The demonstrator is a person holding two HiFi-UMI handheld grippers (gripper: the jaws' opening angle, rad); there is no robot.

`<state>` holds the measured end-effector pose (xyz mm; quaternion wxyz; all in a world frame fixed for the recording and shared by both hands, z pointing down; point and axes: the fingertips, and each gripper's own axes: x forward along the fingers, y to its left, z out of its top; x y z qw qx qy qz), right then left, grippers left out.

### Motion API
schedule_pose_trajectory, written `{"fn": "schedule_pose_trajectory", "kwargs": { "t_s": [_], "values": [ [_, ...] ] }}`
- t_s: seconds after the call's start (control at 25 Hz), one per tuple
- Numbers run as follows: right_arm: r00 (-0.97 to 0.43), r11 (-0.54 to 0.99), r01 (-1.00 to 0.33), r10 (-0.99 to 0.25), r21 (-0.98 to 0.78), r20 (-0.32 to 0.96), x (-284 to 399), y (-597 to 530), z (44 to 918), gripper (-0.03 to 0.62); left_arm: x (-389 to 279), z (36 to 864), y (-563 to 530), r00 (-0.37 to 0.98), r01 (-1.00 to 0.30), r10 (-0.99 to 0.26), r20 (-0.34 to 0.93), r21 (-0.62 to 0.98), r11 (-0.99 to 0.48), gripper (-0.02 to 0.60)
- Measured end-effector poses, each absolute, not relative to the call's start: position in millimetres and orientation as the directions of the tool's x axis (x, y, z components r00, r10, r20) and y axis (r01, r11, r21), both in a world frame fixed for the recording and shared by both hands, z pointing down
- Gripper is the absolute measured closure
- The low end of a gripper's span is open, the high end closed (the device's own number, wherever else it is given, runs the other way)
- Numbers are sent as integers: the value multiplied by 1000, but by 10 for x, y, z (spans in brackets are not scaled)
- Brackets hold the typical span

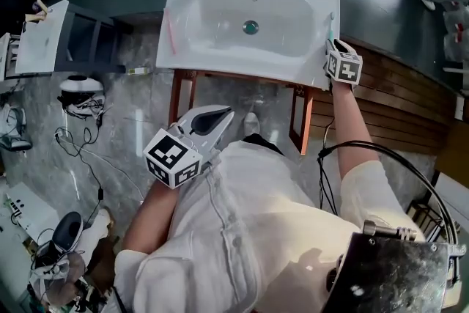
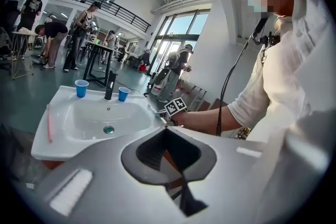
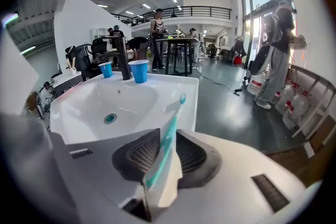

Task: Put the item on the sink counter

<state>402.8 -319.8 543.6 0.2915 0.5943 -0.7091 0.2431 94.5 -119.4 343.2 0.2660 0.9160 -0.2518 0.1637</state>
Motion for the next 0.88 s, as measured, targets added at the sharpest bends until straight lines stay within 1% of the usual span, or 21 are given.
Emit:
{"fn": "schedule_pose_trajectory", "kwargs": {
  "t_s": [0.16, 0.24, 0.32, 0.64, 0.88],
  "values": [
    [-130, 128, -990, -694, -57, 709, 4034, -3200, 5487, 516, 908, 3448, -1195, 809, -565, -389, 441, 402, -720, 577],
    [-120, 91, -993, -695, -79, 709, 4069, -3187, 5488, 536, 914, 3438, -1174, 809, -567, -392, 439, 403, -719, 577],
    [-113, 69, -994, -697, -90, 708, 4102, -3182, 5490, 540, 917, 3419, -1163, 810, -565, -392, 436, 402, -721, 577],
    [-102, 46, -994, -719, -99, 688, 4091, -3098, 5396, 543, 747, 3393, -1060, 807, -575, -411, 424, 404, -712, 577],
    [-112, 58, -993, -731, -103, 673, 3847, -2877, 5240, 543, 567, 3363, -863, 817, -564, -410, 406, 410, -717, 577]
  ]
}}
